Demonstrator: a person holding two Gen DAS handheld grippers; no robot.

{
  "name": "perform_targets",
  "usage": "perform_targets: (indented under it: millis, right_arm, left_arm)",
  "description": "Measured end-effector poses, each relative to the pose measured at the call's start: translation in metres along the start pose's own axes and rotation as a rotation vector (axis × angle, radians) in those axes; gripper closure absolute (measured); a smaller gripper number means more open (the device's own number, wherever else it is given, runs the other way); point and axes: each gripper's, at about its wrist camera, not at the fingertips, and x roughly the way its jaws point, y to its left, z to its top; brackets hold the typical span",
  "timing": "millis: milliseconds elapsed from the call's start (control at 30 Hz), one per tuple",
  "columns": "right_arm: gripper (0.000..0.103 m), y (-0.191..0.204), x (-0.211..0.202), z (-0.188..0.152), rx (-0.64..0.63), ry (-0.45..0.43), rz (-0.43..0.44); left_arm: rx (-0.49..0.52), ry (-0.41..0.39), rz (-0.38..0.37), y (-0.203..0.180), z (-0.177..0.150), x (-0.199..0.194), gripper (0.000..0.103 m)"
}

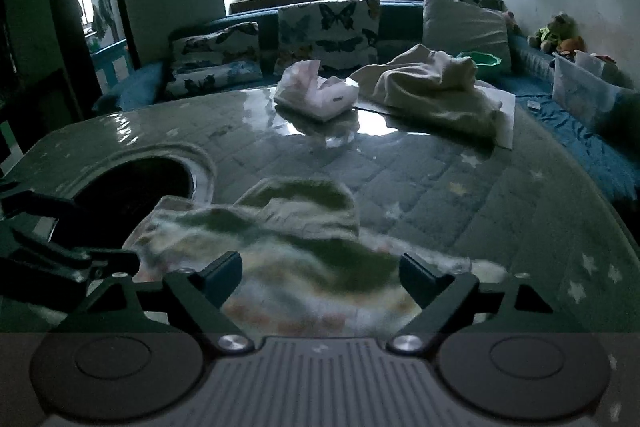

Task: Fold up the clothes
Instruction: 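Grasp the pale green patterned shirt edge with the right gripper and lift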

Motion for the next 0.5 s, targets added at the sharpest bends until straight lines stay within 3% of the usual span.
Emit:
perform_targets:
  millis: [300,500]
  right_arm:
    - [0.026,-0.01,0.056,0.028,0.02,0.051,-0.008]
    - [0.043,-0.013,0.085,0.034,0.045,0.1,0.008]
  left_arm:
    - [0.008,0.016,-0.007,0.014,0.019,0.022,0.0]
    - [0.03,0.019,0.016,0.023,0.027,0.028,0.0]
